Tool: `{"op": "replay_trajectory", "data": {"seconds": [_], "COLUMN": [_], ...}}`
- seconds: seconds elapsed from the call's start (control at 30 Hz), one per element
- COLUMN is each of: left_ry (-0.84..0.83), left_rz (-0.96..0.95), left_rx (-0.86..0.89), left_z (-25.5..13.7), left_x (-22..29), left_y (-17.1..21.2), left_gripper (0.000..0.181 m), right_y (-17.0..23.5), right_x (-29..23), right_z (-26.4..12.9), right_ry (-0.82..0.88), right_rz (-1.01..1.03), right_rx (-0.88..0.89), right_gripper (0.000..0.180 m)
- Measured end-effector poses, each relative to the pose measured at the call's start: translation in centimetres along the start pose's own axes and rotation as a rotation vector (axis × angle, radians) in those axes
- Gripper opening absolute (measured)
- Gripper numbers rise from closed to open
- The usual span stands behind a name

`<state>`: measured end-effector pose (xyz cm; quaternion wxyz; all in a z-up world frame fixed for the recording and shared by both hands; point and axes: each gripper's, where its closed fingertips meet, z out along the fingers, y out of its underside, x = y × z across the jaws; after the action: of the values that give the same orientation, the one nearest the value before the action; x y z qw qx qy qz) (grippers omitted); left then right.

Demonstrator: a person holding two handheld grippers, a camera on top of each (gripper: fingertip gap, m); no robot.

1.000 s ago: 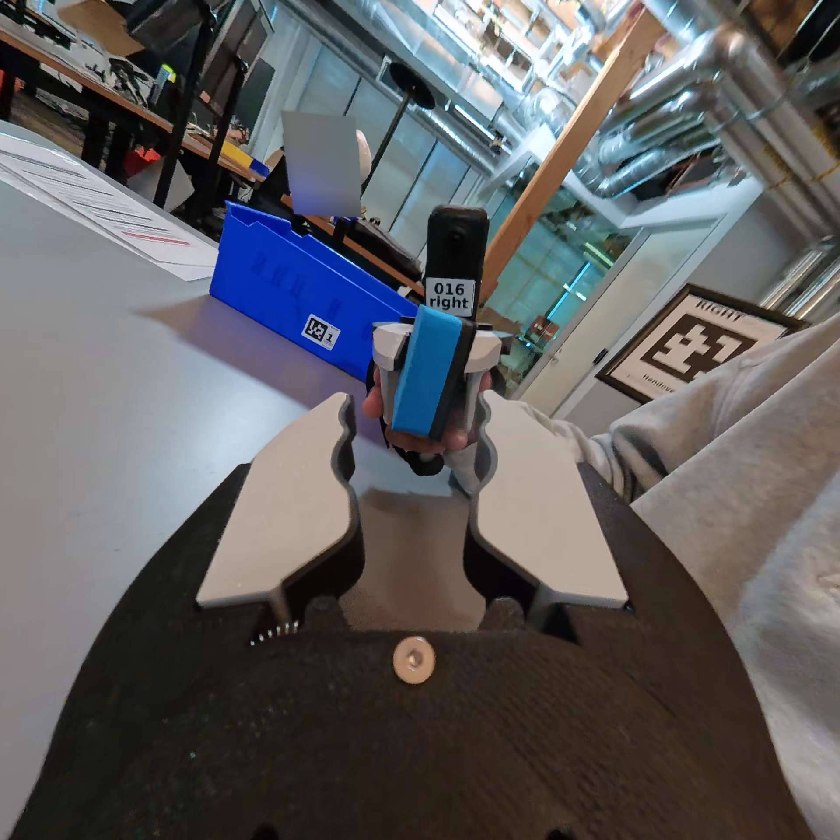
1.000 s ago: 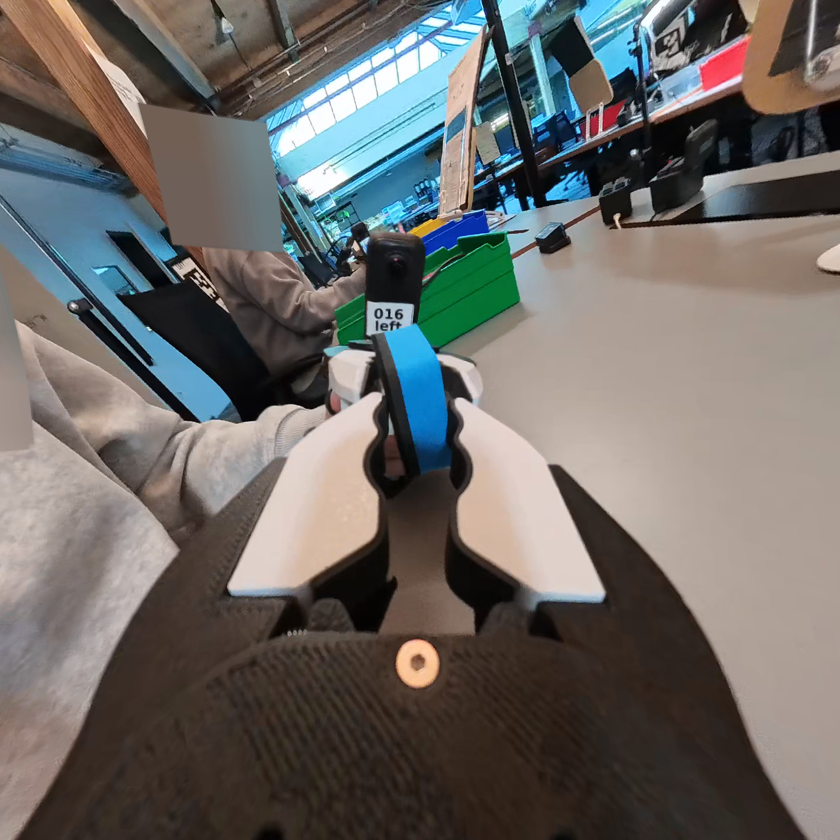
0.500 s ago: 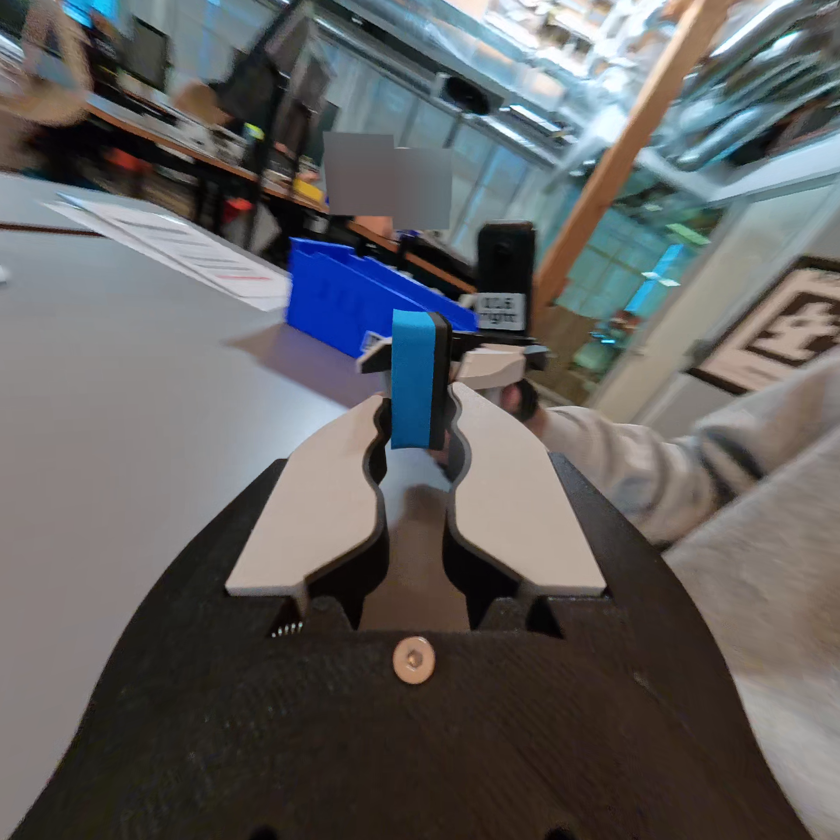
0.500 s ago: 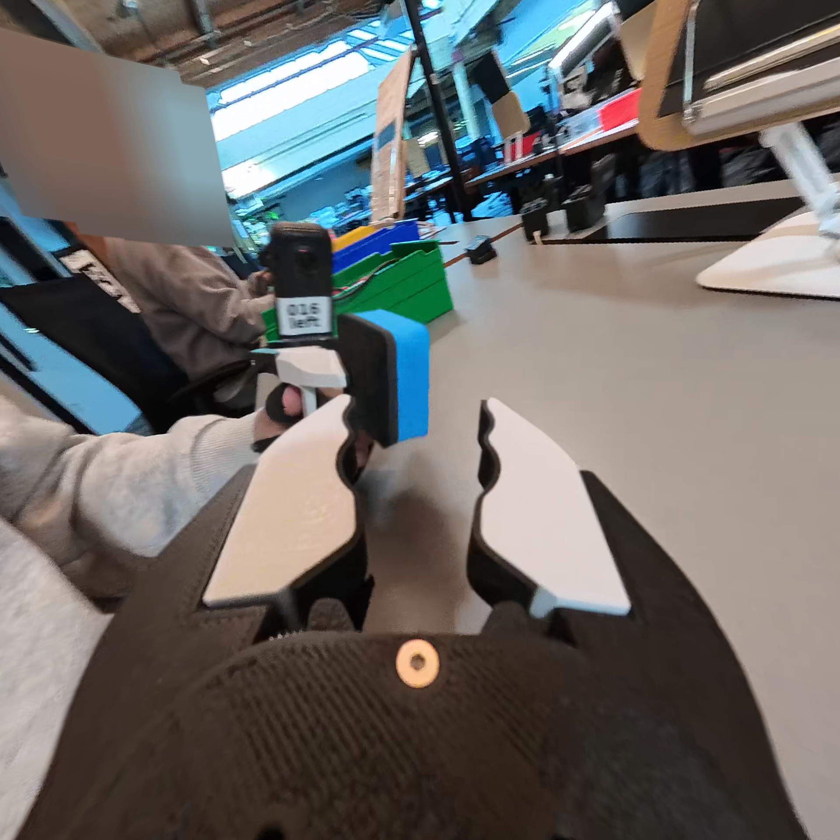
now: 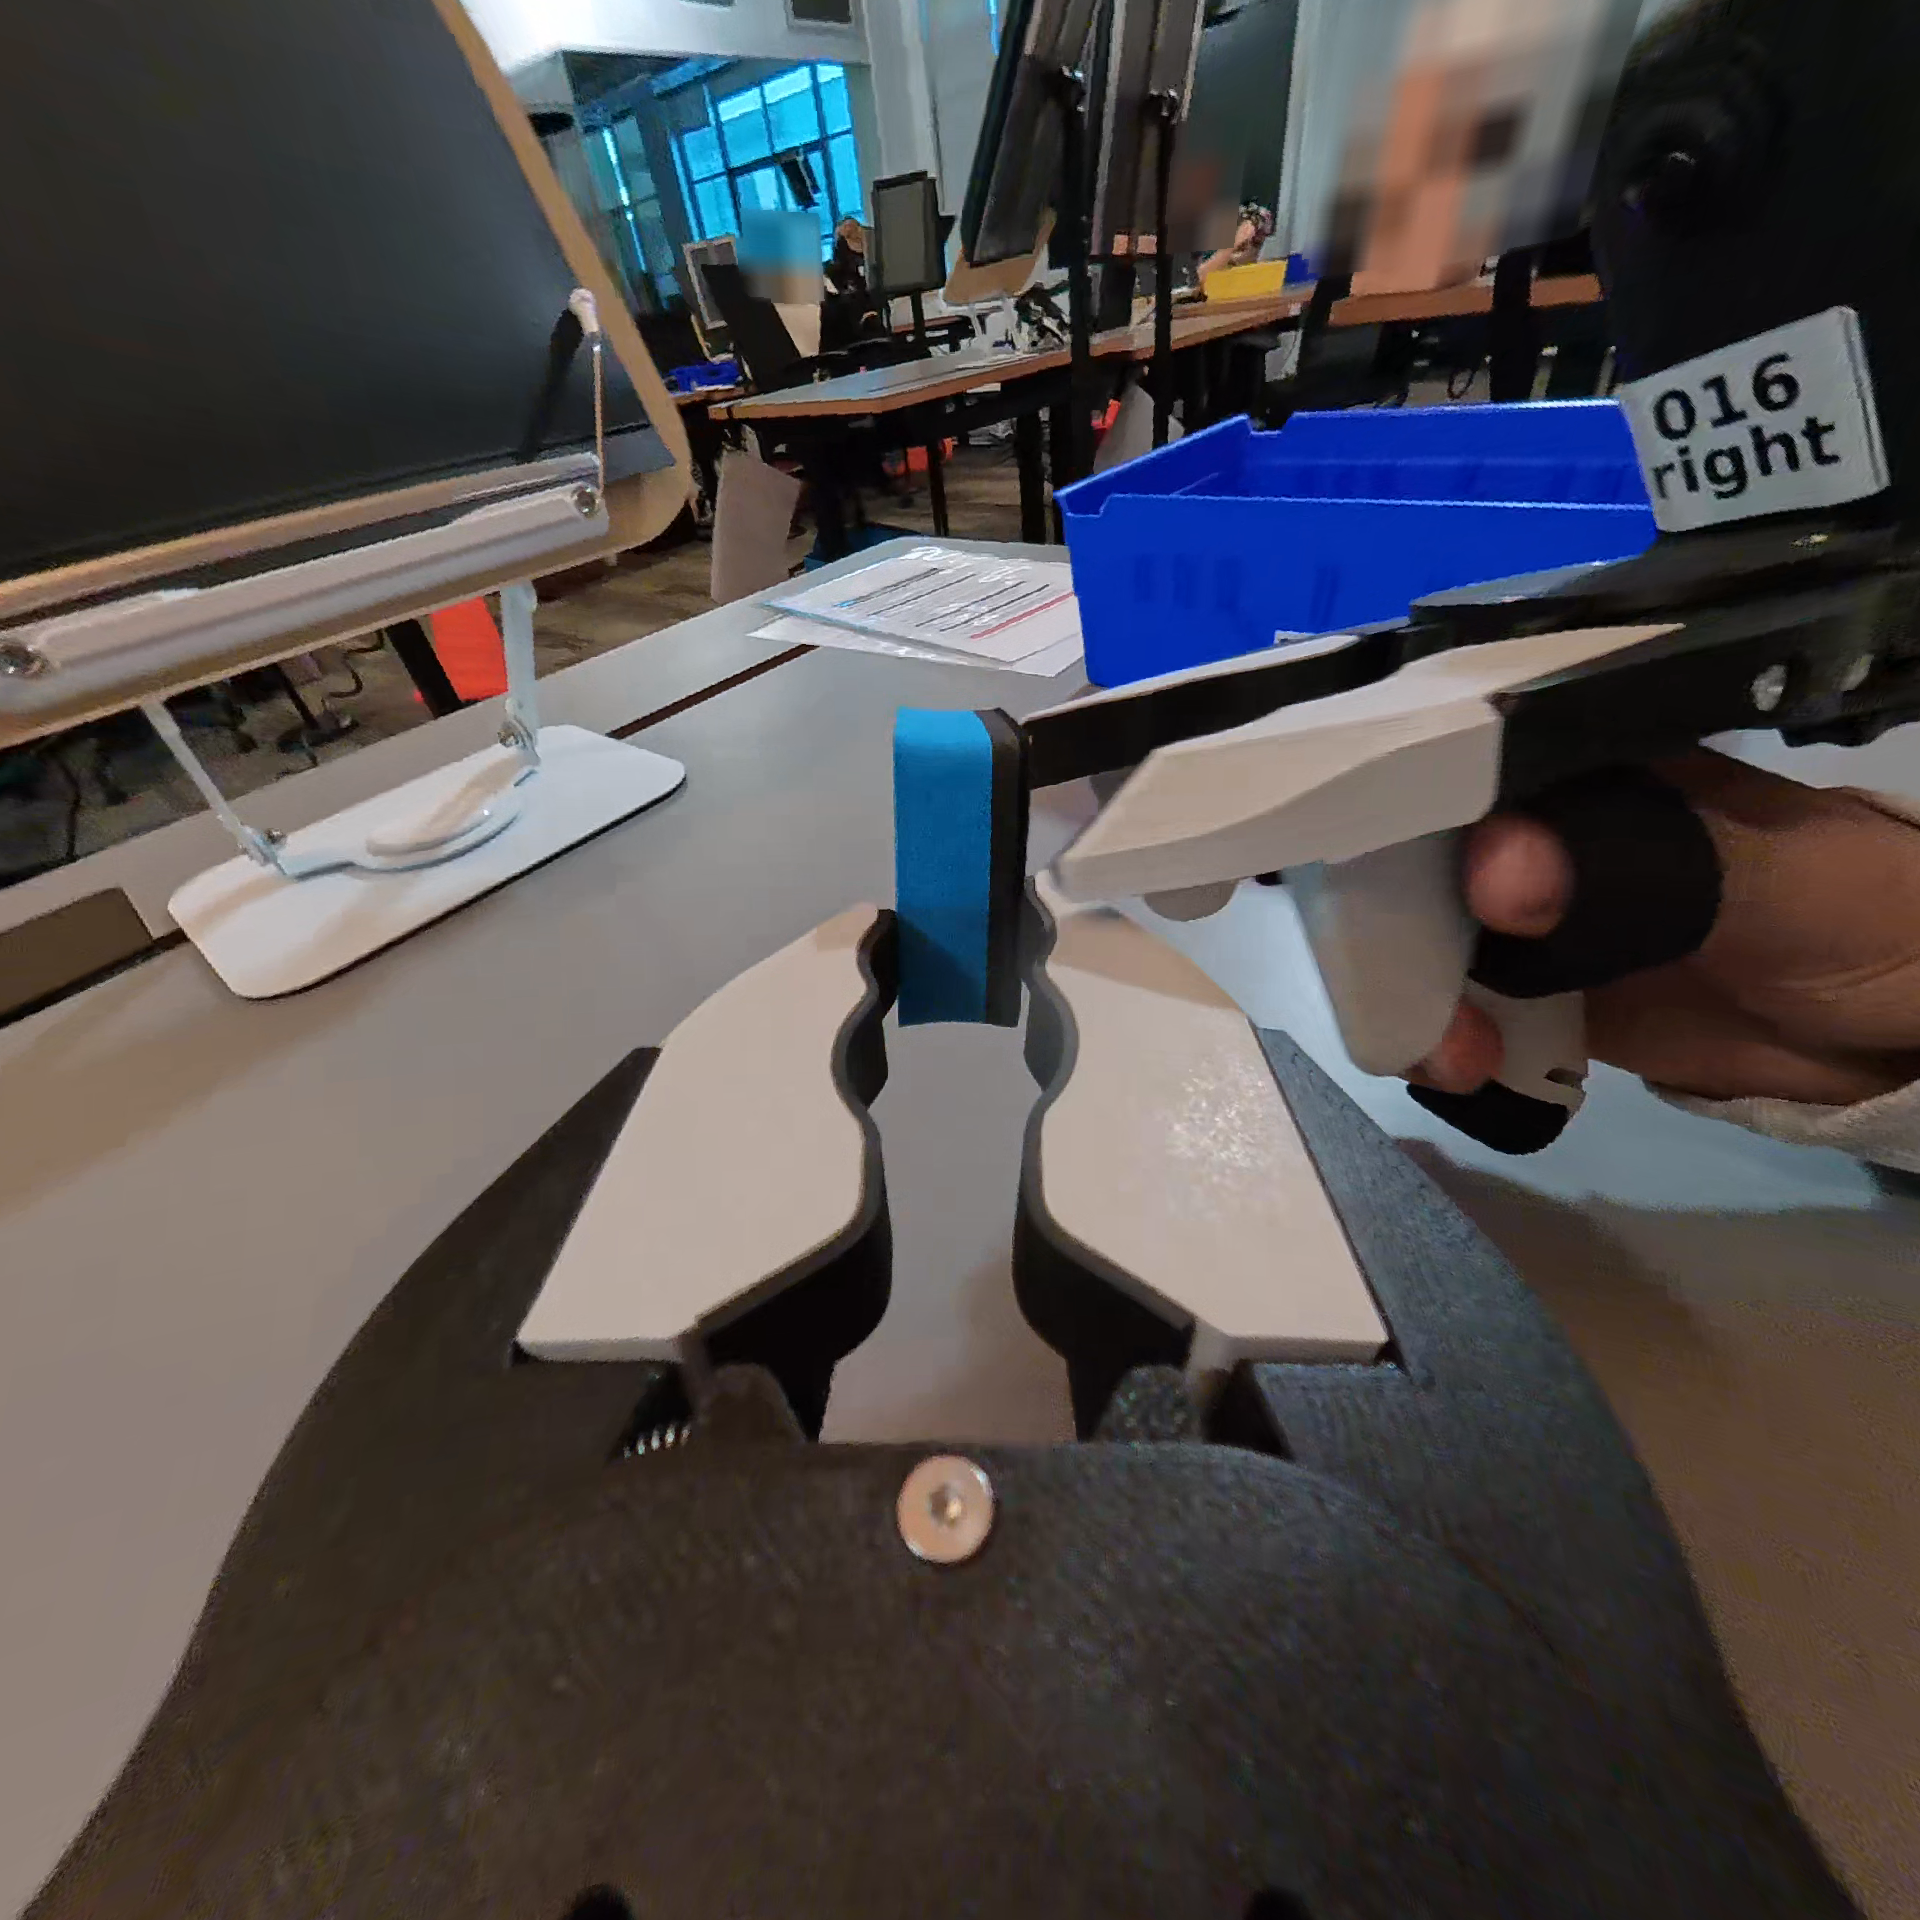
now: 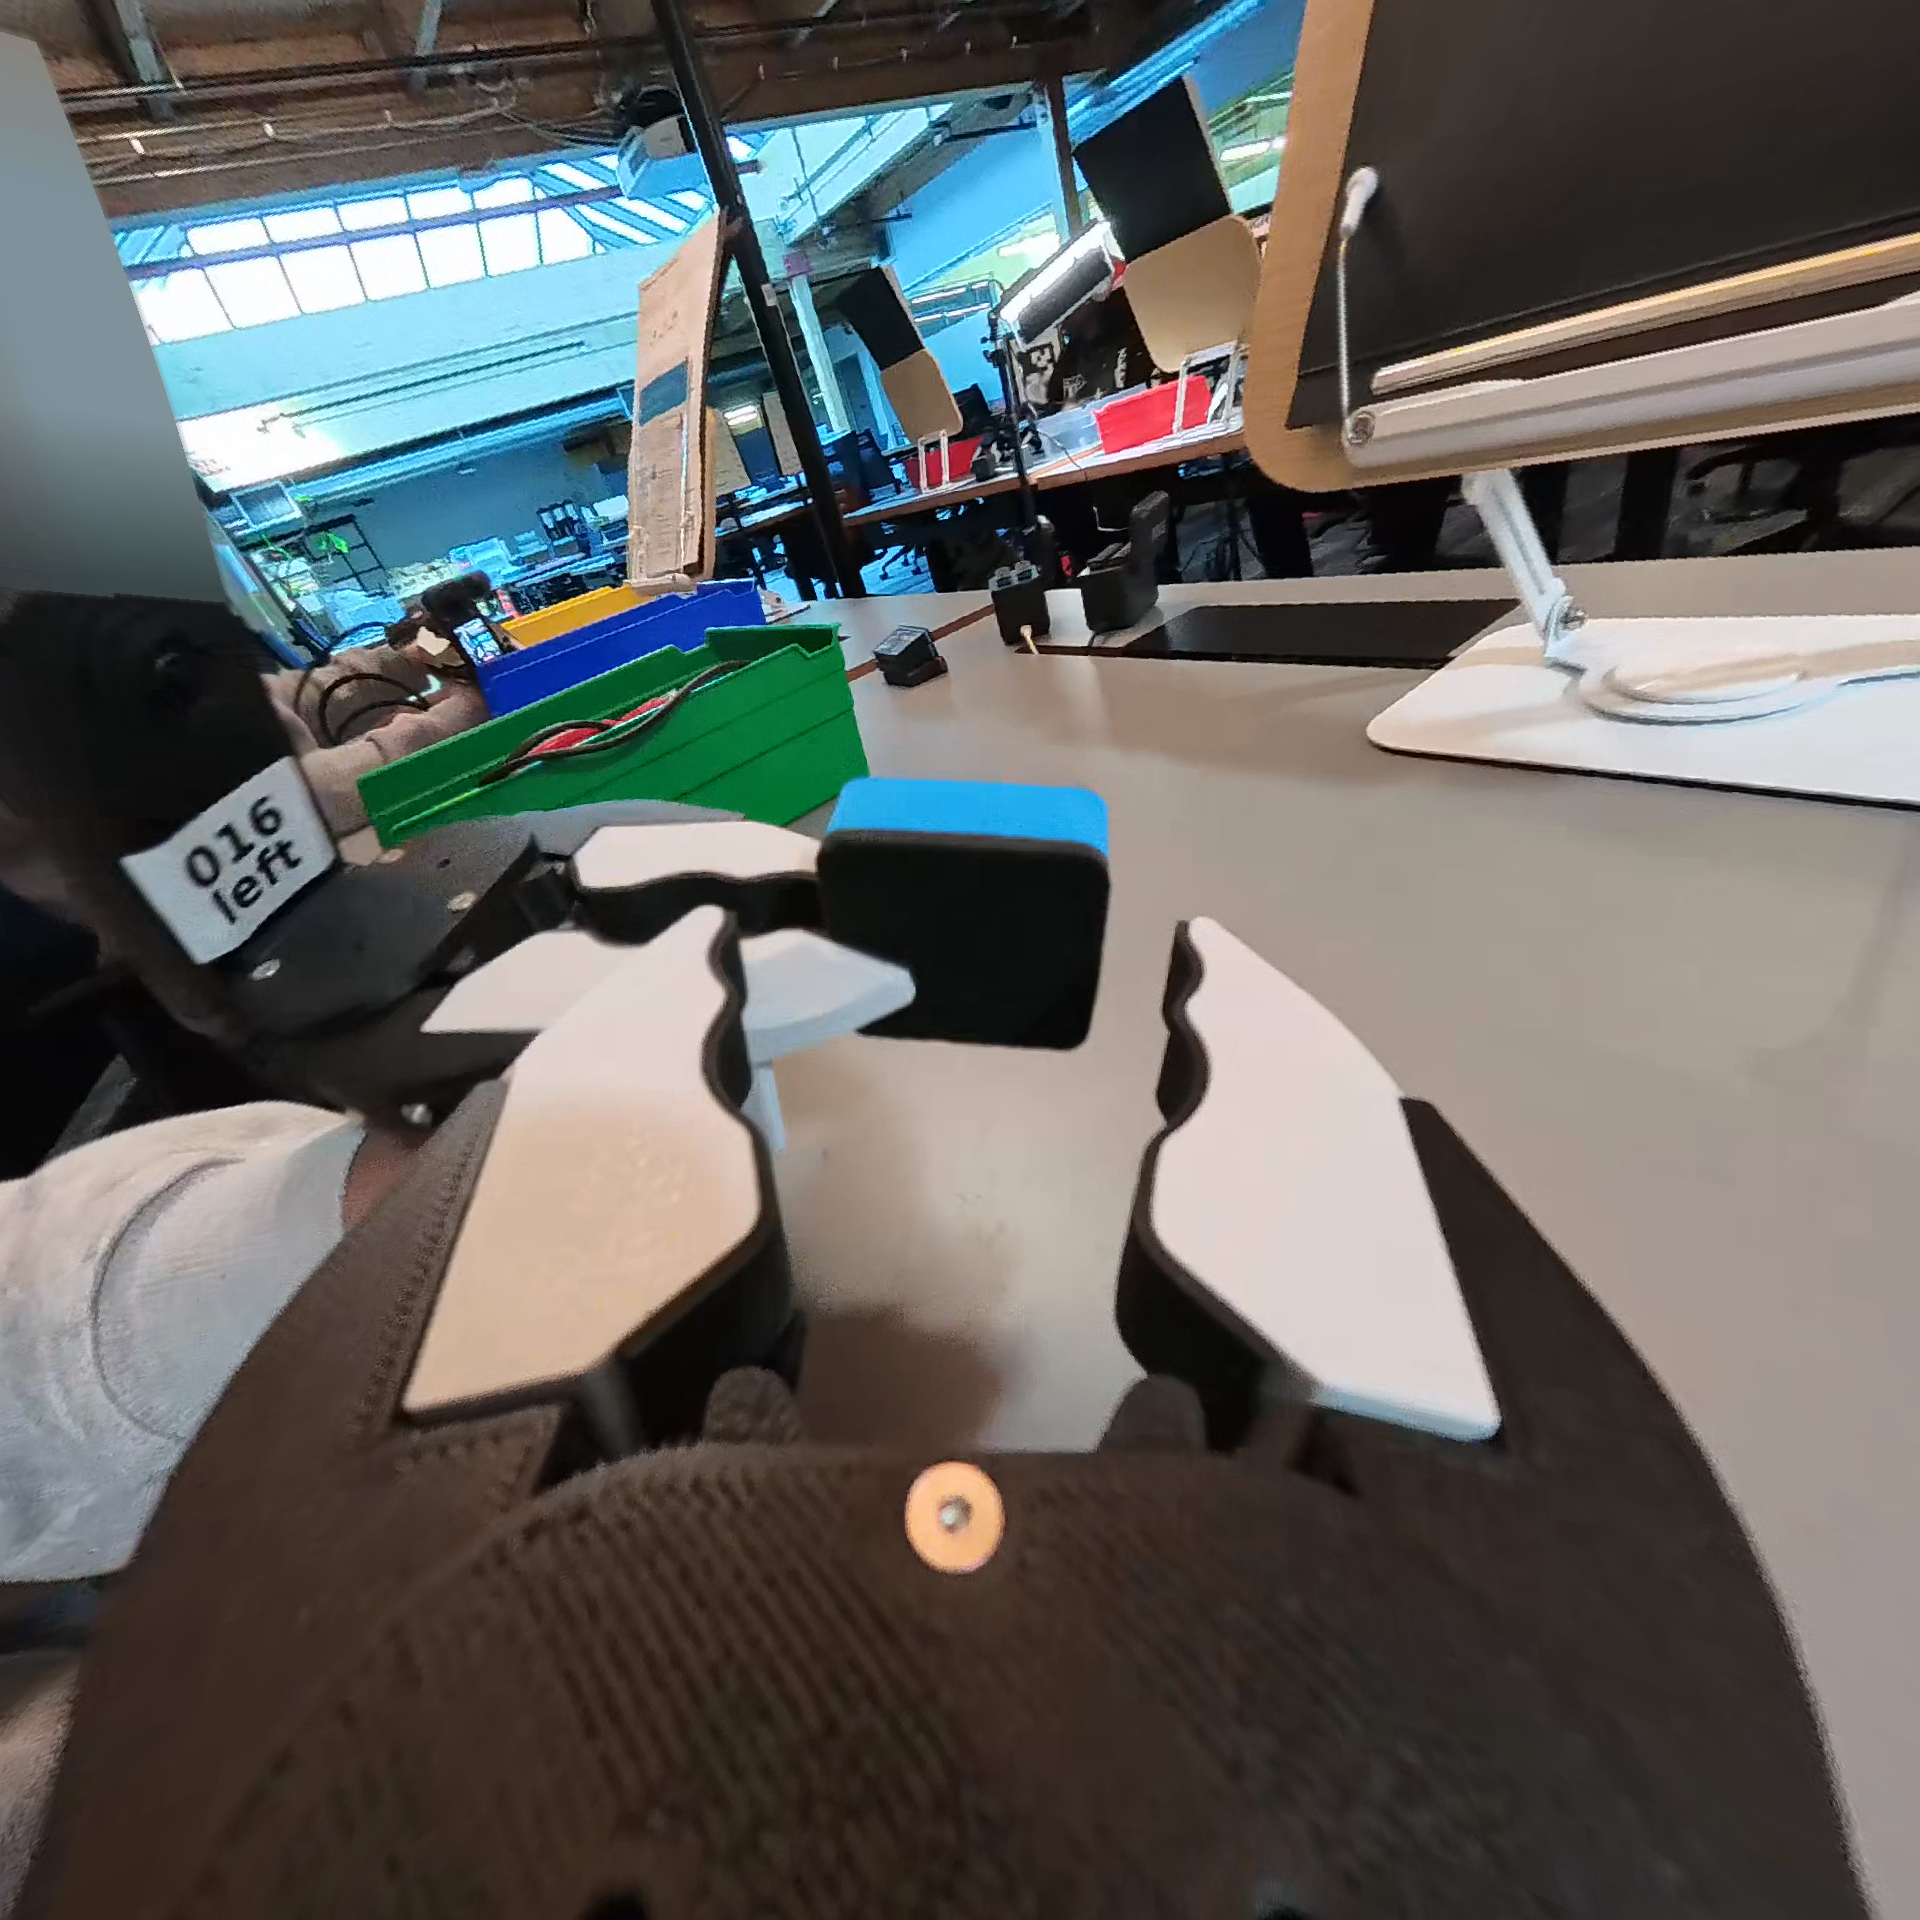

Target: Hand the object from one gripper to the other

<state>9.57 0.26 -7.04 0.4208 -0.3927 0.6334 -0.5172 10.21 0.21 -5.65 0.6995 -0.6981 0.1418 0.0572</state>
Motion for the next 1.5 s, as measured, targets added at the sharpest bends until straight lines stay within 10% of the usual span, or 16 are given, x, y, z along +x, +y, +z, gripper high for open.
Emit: {"op": "replay_trajectory", "data": {"seconds": [0.3, 0.63, 1.2, 1.5], "left_ry": [0.064, 0.582, 0.788, 0.767], "left_rz": [0.024, -0.434, -0.392, -0.549], "left_rx": [0.029, 0.050, -0.065, -0.033], "left_z": [0.2, -0.7, -1.9, -1.5], "left_x": [1.5, 4.9, 7.4, 5.8], "left_y": [-0.2, -1.1, 0.2, -0.3], "left_gripper": [0.027, 0.091, 0.061, 0.062], "right_y": [0.3, -1.5, 1.5, -0.5], "right_x": [0.2, -2.7, -4.7, -2.1], "right_z": [-0.4, -3.1, -3.8, -2.7], "right_ry": [-0.051, -0.439, -0.588, -0.322], "right_rz": [0.087, 0.099, 0.086, -0.197], "right_rx": [-0.043, -0.041, -0.245, -0.025], "right_gripper": [0.055, 0.056, 0.055, 0.082]}}
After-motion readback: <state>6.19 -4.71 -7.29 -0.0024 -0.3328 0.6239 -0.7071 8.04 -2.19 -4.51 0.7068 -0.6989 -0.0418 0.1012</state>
